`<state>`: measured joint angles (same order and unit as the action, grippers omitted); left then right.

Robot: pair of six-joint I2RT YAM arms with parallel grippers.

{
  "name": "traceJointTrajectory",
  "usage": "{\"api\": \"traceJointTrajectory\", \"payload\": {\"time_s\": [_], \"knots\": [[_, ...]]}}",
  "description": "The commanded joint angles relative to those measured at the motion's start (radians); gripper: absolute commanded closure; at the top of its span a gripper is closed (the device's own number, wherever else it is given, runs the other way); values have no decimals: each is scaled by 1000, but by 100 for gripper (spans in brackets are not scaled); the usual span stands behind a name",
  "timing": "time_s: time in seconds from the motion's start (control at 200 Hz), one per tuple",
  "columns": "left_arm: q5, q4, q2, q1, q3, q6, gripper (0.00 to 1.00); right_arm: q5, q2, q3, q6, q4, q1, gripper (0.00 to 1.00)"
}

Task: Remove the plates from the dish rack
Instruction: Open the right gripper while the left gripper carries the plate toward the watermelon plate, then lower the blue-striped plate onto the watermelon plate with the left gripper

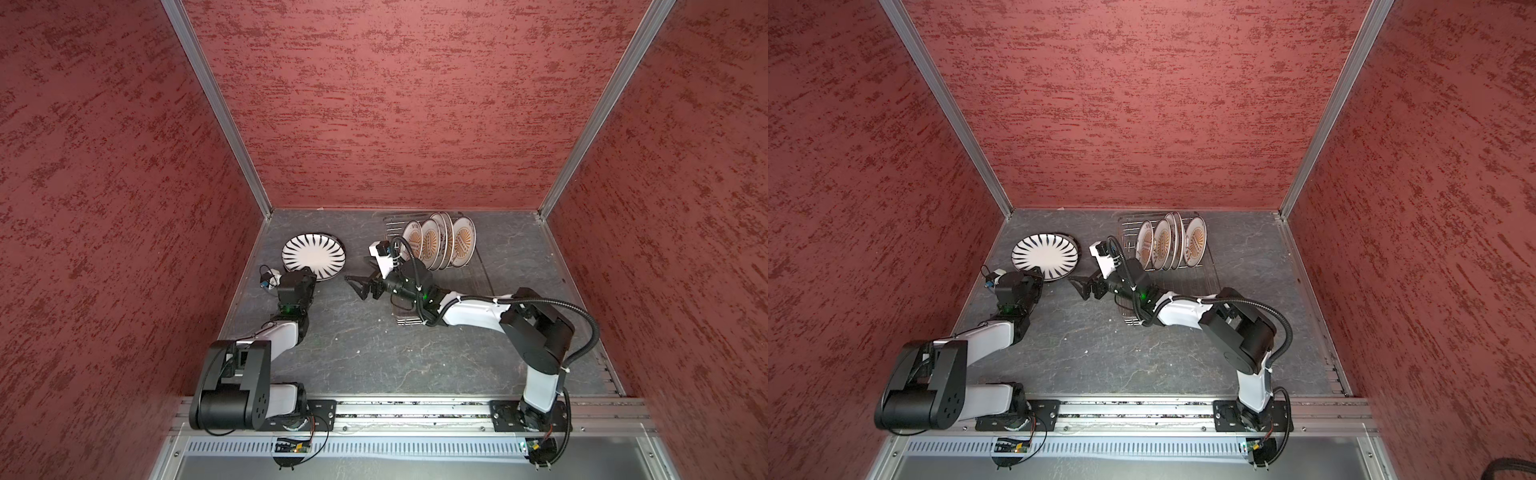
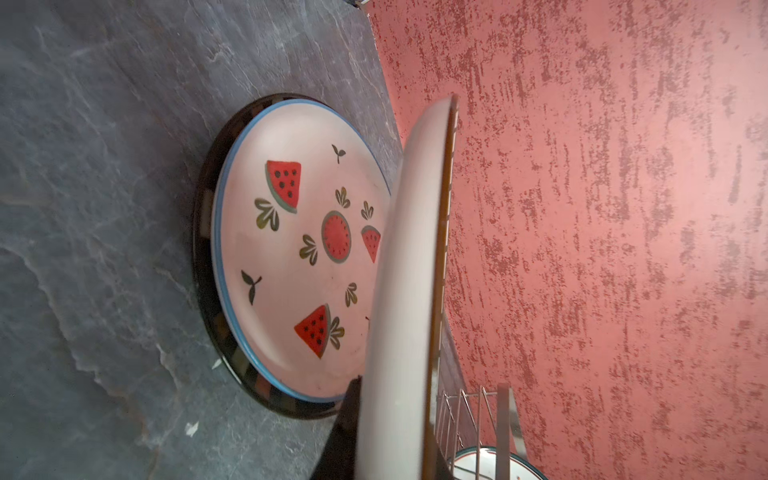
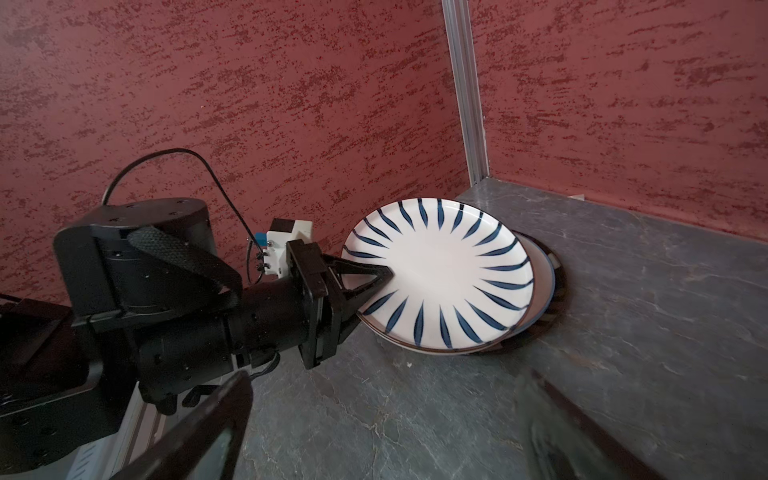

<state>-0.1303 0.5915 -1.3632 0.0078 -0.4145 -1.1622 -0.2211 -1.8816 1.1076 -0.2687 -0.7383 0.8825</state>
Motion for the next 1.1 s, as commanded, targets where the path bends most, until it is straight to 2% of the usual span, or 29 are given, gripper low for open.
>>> {"api": "traceJointTrajectory", "payload": {"time_s": [0.0, 0.261, 0.461, 0.651, 0.917, 0.992, 1.067, 1.092], "knots": [[-43, 153, -29, 10, -61, 30, 97, -13, -15, 31, 19, -9, 3, 1], [-28, 195, -155, 29, -104, 30, 97, -11, -28, 35, 20, -13, 3, 1], [-15, 181, -184, 51, -113, 20, 96, -13, -25, 34, 28, -8, 3, 1], [16, 138, -209, 63, -127, 30, 79, -16, -23, 28, 23, -25, 3, 1], [32, 120, -241, 64, -135, 35, 74, -37, -28, 28, 6, -35, 3, 1], [25, 102, -239, 64, -133, 36, 66, -31, -24, 24, 8, -35, 4, 1], [2, 59, -230, 63, -134, 36, 63, -31, -24, 21, 8, -38, 4, 1], [-9, 35, -224, 62, -138, 38, 55, -31, -25, 22, 6, -38, 4, 1]]}}
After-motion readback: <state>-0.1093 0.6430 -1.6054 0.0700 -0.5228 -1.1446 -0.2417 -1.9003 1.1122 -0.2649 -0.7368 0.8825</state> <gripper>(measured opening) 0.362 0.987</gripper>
